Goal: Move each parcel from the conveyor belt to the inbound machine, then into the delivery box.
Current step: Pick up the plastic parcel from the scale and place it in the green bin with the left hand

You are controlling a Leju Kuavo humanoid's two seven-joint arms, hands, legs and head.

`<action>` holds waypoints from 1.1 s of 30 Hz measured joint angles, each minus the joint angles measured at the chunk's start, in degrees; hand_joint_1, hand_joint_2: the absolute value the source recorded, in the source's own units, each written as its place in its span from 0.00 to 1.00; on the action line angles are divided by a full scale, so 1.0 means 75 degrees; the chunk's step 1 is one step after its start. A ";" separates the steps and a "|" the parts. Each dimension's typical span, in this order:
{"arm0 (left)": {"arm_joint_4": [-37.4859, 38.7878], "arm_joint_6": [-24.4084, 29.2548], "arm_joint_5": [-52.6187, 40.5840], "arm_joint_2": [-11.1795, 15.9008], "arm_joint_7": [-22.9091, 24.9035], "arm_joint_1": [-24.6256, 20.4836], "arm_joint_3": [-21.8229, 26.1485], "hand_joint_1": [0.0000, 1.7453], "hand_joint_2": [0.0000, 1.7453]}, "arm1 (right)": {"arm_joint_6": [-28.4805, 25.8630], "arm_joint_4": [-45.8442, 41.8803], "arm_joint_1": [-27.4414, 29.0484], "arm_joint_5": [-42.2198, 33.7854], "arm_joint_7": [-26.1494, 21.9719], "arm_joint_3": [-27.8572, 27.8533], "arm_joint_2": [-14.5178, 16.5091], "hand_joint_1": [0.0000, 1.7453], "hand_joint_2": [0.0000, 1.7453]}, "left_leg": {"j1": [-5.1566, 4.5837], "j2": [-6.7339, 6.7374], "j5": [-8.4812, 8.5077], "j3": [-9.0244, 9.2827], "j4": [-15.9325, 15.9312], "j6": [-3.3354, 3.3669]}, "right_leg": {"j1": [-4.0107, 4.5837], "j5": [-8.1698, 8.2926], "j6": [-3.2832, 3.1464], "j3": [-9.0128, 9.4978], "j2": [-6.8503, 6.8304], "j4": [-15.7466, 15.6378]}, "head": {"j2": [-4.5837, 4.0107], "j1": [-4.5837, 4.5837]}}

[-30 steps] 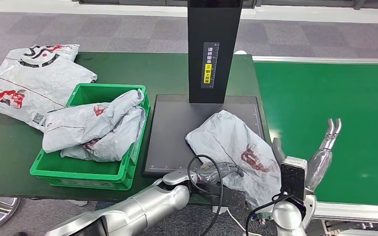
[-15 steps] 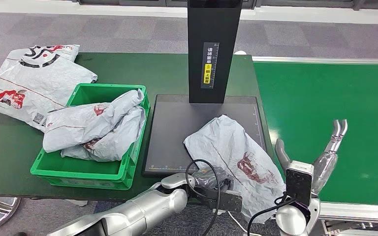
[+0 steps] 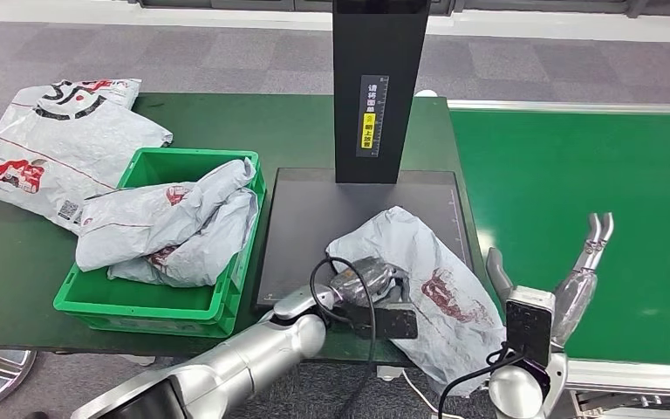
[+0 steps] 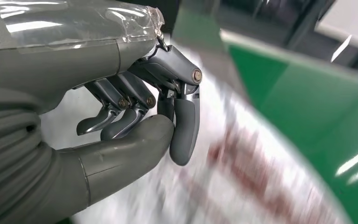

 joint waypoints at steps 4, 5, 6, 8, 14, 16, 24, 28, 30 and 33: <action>-0.0653 0.0190 -0.0266 0.0189 -0.0005 -0.0133 0.0560 1.00 1.00 | -0.0003 0.0000 0.0018 0.0035 0.0011 -0.0001 0.0002 0.00 1.00 | 0.0000 0.0001 0.0000 0.0001 0.0000 -0.0001 | 0.0000 0.0000 0.0000 0.0000 0.0002 0.0000 | 0.0001 0.0000; -0.0837 0.0209 -0.0344 0.0246 0.0012 -0.0152 0.0719 1.00 1.00 | -0.0004 0.0000 0.0024 0.0039 0.0011 -0.0001 0.0002 0.00 1.00 | 0.0000 0.0001 0.0001 0.0001 0.0000 -0.0001 | 0.0000 0.0000 0.0000 0.0000 0.0002 0.0001 | 0.0000 0.0000; -0.1005 0.0222 -0.0412 0.0297 0.0031 -0.0166 0.0868 1.00 1.00 | -0.0004 0.0000 0.0030 0.0043 0.0011 -0.0001 0.0003 0.00 1.00 | 0.0000 0.0001 0.0001 0.0001 0.0000 -0.0001 | 0.0001 0.0000 0.0000 0.0000 0.0002 0.0001 | 0.0001 0.0000; -0.1321 0.0236 -0.0534 0.0402 0.0074 -0.0177 0.1140 1.00 1.00 | -0.0007 -0.0001 0.0045 0.0055 0.0011 0.0000 0.0003 0.00 1.00 | 0.0001 0.0001 0.0001 0.0001 0.0000 -0.0001 | 0.0001 0.0000 0.0000 0.0000 0.0002 0.0002 | 0.0000 0.0000; -0.2035 0.0169 -0.0822 0.0615 0.0135 -0.0110 0.1792 0.29 1.00 | 0.0006 -0.0005 0.0062 0.0084 0.0025 0.0000 0.0003 0.00 1.00 | 0.0001 0.0001 0.0002 0.0001 0.0000 -0.0002 | 0.0000 0.0000 0.0000 -0.0001 0.0002 0.0003 | -0.0001 0.0000; -0.2161 0.0006 -0.1010 0.0643 0.0173 -0.0058 0.1946 0.00 1.00 | 0.0042 -0.0009 0.0061 0.0095 0.0039 -0.0001 0.0004 0.00 1.00 | 0.0000 0.0000 0.0002 0.0000 0.0000 -0.0002 | 0.0000 0.0000 0.0000 -0.0001 0.0001 0.0002 | -0.0001 0.0000; -0.2038 -0.1176 -0.2122 0.0600 0.0217 0.0092 0.2162 0.00 1.00 | 0.0207 -0.0029 -0.0017 0.0179 0.0043 -0.0001 0.0008 0.00 1.00 | 0.0000 0.0000 0.0001 0.0000 0.0000 -0.0001 | -0.0001 0.0000 0.0000 0.0000 0.0001 0.0001 | 0.0001 0.0000; -0.1695 -0.1436 -0.2513 0.0476 0.0193 0.0113 0.2162 0.00 1.00 | 0.0205 -0.0029 -0.0069 0.0189 0.0041 -0.0001 0.0009 0.00 1.00 | 0.0000 0.0000 0.0001 0.0001 0.0000 -0.0001 | -0.0001 0.0000 0.0000 -0.0001 0.0001 0.0001 | 0.0000 0.0000; -0.1529 -0.1515 -0.2640 0.0410 0.0197 0.0123 0.2162 0.00 1.00 | 0.0199 -0.0029 -0.0080 0.0184 0.0038 -0.0001 0.0009 0.00 1.00 | 0.0000 0.0000 0.0001 0.0001 0.0000 -0.0001 | 0.0000 0.0000 0.0000 -0.0001 0.0001 0.0001 | 0.0000 0.0000; -0.1262 -0.1569 -0.2840 0.0293 0.0252 0.0141 0.2162 0.00 1.00 | 0.0186 -0.0029 -0.0081 0.0169 0.0034 -0.0001 0.0009 0.00 1.00 | 0.0000 0.0000 0.0001 0.0000 0.0000 -0.0001 | -0.0001 0.0000 0.0000 -0.0002 0.0001 0.0001 | -0.0001 0.0000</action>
